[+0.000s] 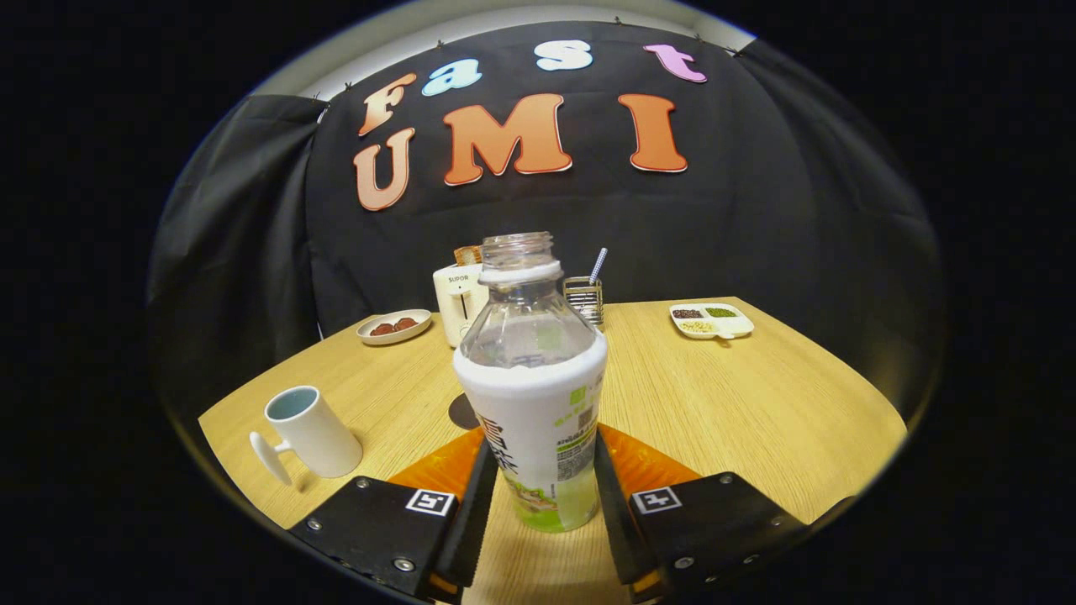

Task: Take the bottle from table, then pour the juice into the cup, finally place the bottle on the coaster

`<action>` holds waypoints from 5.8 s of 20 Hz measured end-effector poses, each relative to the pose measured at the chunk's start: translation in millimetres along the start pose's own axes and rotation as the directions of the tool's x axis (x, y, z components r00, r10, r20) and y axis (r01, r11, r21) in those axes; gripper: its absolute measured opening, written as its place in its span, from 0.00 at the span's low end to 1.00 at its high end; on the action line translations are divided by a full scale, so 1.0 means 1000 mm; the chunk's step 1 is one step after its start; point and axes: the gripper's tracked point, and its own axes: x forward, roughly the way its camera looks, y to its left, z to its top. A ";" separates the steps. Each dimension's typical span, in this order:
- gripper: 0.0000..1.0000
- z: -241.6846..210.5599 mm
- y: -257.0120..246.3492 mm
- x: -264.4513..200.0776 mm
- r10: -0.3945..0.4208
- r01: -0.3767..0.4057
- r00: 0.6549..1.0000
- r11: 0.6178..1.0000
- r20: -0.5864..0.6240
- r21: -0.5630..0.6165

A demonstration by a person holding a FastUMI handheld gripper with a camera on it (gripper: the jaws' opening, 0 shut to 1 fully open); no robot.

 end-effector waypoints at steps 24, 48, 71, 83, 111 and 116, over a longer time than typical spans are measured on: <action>0.61 0.063 0.065 0.016 -0.140 0.212 0.977 0.635 0.160 -0.743; 0.61 0.055 0.135 0.036 0.020 0.320 0.947 -0.036 0.320 -0.947; 0.61 0.059 0.142 0.038 0.043 0.335 0.942 -0.202 0.333 -0.920; 0.61 0.066 0.146 0.038 0.063 0.347 0.937 -0.258 0.342 -0.902; 0.61 0.082 0.152 0.038 0.102 0.365 0.930 -0.361 0.352 -0.859; 0.61 0.087 0.156 0.035 0.120 0.385 0.922 -0.385 0.368 -0.839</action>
